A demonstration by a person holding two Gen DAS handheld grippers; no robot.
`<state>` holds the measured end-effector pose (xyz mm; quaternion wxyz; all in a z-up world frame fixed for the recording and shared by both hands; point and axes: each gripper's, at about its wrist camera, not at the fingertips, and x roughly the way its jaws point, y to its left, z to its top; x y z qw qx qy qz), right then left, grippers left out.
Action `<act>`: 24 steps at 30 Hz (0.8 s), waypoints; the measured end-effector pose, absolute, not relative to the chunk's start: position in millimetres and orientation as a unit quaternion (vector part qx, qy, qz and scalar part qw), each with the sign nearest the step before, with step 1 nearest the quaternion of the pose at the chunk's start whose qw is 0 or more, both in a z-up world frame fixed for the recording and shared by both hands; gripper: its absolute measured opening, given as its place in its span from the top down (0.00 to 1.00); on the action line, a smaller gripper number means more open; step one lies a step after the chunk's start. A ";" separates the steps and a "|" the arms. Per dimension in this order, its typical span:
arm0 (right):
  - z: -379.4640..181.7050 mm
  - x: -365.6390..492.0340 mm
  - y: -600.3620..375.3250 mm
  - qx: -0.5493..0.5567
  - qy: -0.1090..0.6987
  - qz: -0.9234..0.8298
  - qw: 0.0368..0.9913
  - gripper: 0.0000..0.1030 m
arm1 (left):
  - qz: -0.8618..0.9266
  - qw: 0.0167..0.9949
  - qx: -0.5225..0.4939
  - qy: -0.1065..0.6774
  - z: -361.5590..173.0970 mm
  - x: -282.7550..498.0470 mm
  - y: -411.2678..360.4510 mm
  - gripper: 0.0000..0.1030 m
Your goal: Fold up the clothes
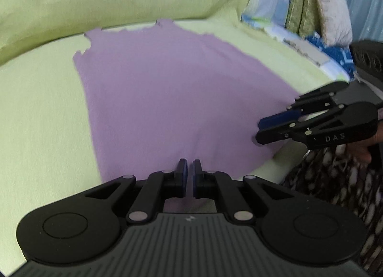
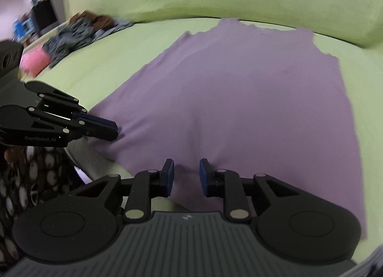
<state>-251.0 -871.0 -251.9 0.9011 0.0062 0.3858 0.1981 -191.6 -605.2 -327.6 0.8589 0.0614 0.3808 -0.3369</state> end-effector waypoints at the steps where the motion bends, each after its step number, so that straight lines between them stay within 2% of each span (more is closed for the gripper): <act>1: -248.9 -251.6 -876.0 0.013 0.375 0.188 0.908 0.80 | -0.339 0.860 0.061 0.377 -327.5 -186.5 -611.3 1.00; 5: -245.9 -235.9 -891.6 0.035 0.352 0.138 0.925 0.76 | -0.337 0.861 0.079 0.373 -335.9 -168.2 -637.9 1.00; 8: -259.4 -222.0 -895.4 0.015 0.375 0.115 0.920 0.76 | -0.345 0.856 0.112 0.370 -336.4 -171.8 -649.7 0.98; 15: -261.4 -253.7 -907.4 -0.006 0.387 0.113 0.915 0.76 | -0.359 0.841 0.127 0.384 -341.9 -203.8 -635.5 0.98; 20: -265.5 -276.1 -927.1 0.036 0.393 0.081 0.915 0.77 | -0.348 0.843 0.108 0.396 -343.6 -217.4 -623.5 0.98; 24: -266.6 -281.4 -928.4 0.039 0.393 0.069 0.916 0.77 | -0.344 0.840 0.134 0.397 -339.0 -221.5 -628.7 0.97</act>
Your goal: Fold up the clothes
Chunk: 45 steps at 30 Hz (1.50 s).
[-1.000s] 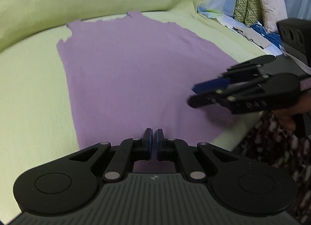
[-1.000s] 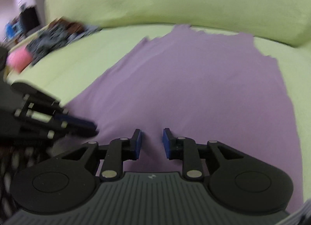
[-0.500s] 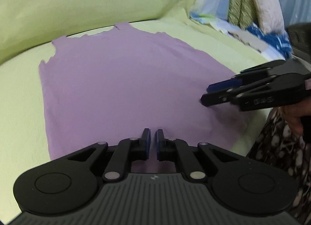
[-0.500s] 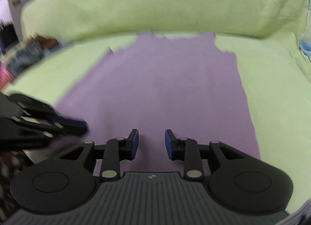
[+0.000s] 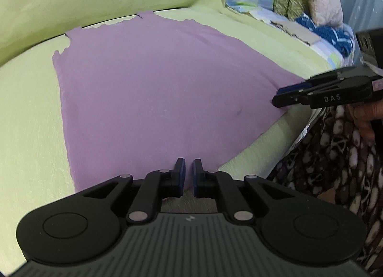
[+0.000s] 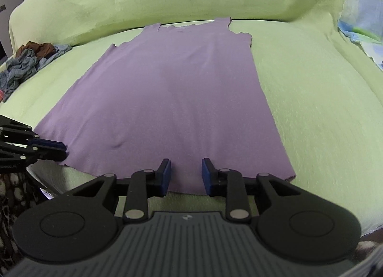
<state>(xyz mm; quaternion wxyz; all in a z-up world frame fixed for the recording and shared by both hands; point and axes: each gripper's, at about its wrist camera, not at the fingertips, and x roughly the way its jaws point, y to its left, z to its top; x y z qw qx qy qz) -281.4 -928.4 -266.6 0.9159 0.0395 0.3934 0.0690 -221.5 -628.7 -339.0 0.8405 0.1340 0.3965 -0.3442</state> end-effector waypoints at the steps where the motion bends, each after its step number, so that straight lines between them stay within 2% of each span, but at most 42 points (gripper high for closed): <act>1: -266.1 -281.8 -926.4 0.034 0.395 0.068 0.916 0.76 | -0.342 0.840 0.141 0.396 -337.6 -222.0 -630.6 0.97; 3: -264.5 -283.0 -922.8 0.026 0.397 0.065 0.915 0.76 | -0.337 0.842 0.153 0.393 -334.7 -223.1 -633.5 0.97; 5: -260.5 -286.7 -922.1 0.031 0.394 0.061 0.917 0.73 | -0.329 0.847 0.154 0.389 -331.9 -225.4 -634.2 0.91; 9: -253.2 -298.0 -922.7 0.040 0.374 0.050 0.925 0.67 | -0.315 0.850 0.150 0.394 -332.2 -228.3 -634.5 0.91; 12: -252.4 -305.5 -928.9 0.052 0.369 0.041 0.927 0.59 | -0.307 0.851 0.149 0.400 -336.4 -229.9 -635.6 0.91; 18: -251.3 -306.8 -932.5 0.062 0.367 0.039 0.928 0.54 | -0.302 0.853 0.147 0.399 -337.1 -231.1 -636.8 0.91; 25: -247.0 -303.5 -930.2 0.072 0.365 0.045 0.927 0.43 | -0.301 0.855 0.146 0.397 -338.8 -230.8 -634.4 0.89; 30: -254.4 -303.0 -928.8 0.066 0.371 0.042 0.925 0.42 | -0.296 0.857 0.146 0.395 -339.5 -233.4 -631.1 0.86; 32: -253.9 -301.6 -927.0 0.065 0.371 0.046 0.925 0.42 | -0.290 0.861 0.142 0.393 -338.0 -234.7 -629.6 0.75; 34: -253.6 -301.5 -927.0 0.065 0.371 0.048 0.925 0.41 | -0.280 0.868 0.138 0.386 -333.4 -237.9 -624.6 0.55; 37: -250.1 -303.7 -928.5 0.069 0.365 0.049 0.927 0.33 | -0.260 0.880 0.134 0.374 -327.2 -243.2 -612.6 0.38; 38: -249.0 -304.7 -929.2 0.068 0.363 0.049 0.928 0.29 | -0.250 0.884 0.136 0.370 -325.5 -245.5 -606.3 0.37; 45: -244.0 -315.8 -940.0 0.046 0.371 0.032 0.927 0.26 | -0.216 0.895 0.165 0.353 -320.5 -254.7 -564.2 0.36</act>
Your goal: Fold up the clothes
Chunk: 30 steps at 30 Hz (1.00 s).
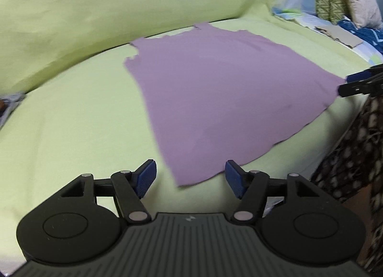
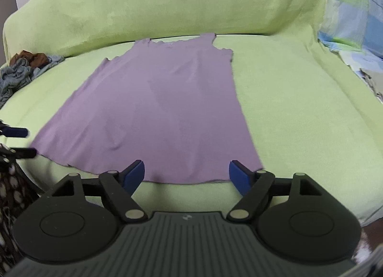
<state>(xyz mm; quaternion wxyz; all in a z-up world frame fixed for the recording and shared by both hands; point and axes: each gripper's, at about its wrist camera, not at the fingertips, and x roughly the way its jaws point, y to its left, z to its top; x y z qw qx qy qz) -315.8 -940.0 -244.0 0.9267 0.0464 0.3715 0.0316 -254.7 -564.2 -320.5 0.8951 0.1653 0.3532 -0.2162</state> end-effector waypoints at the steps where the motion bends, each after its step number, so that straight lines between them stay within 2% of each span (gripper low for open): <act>1: -244.3 -317.1 -941.9 0.048 0.373 0.029 0.926 0.25 | -0.217 0.894 0.180 0.348 -320.4 -256.7 -561.8 0.36; 5: -243.4 -317.4 -932.7 0.027 0.377 0.045 0.925 0.25 | -0.260 0.868 0.297 0.300 -324.8 -272.5 -572.0 0.37; 13: -244.4 -306.5 -882.5 -0.043 0.384 0.120 0.915 0.25 | -0.318 0.818 0.398 0.266 -339.4 -273.0 -598.8 0.38; 14: -244.4 -305.1 -879.1 -0.044 0.383 0.122 0.915 0.25 | -0.324 0.814 0.400 0.270 -340.7 -272.4 -600.9 0.40; 16: -244.7 -304.0 -874.7 -0.046 0.382 0.126 0.914 0.25 | -0.331 0.803 0.406 0.282 -343.4 -268.9 -603.9 0.63; 17: -245.7 -302.5 -870.7 -0.049 0.383 0.130 0.913 0.25 | -0.333 0.801 0.409 0.285 -344.0 -267.7 -604.2 0.65; 21: -246.8 -299.1 -861.0 -0.056 0.386 0.145 0.909 0.25 | -0.348 0.812 0.371 0.288 -335.5 -261.9 -597.0 0.66; 24: -244.4 -297.7 -862.5 -0.040 0.383 0.147 0.911 0.25 | -0.352 0.832 0.321 0.283 -318.5 -249.3 -585.8 0.63; 30: -232.7 -271.4 -869.5 -0.038 0.366 0.135 0.920 0.25 | -0.309 0.865 0.295 0.264 -295.3 -182.3 -575.4 0.59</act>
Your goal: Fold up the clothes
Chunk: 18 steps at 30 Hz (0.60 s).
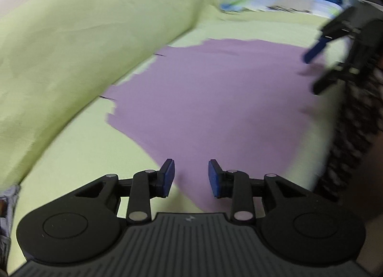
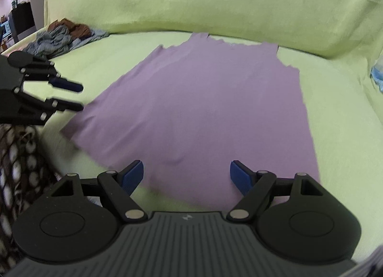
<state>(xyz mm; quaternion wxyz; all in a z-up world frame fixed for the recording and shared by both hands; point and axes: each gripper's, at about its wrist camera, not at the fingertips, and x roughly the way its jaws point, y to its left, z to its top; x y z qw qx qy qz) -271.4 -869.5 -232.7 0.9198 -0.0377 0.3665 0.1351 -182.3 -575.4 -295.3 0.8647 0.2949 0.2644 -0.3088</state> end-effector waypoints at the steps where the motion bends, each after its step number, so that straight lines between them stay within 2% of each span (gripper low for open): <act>1: -229.4 -261.2 -871.4 -0.040 0.361 0.131 0.923 0.25 | -0.301 0.870 0.287 0.265 -292.7 -162.3 -576.8 0.59; 11: -210.3 -159.6 -887.0 -0.049 0.319 0.113 0.940 0.25 | -0.282 0.892 0.234 0.265 -292.5 0.8 -612.6 0.59; 18: -230.5 -60.7 -898.6 -0.043 0.309 0.088 0.946 0.25 | -0.294 0.865 0.311 0.262 -318.6 80.7 -642.9 0.59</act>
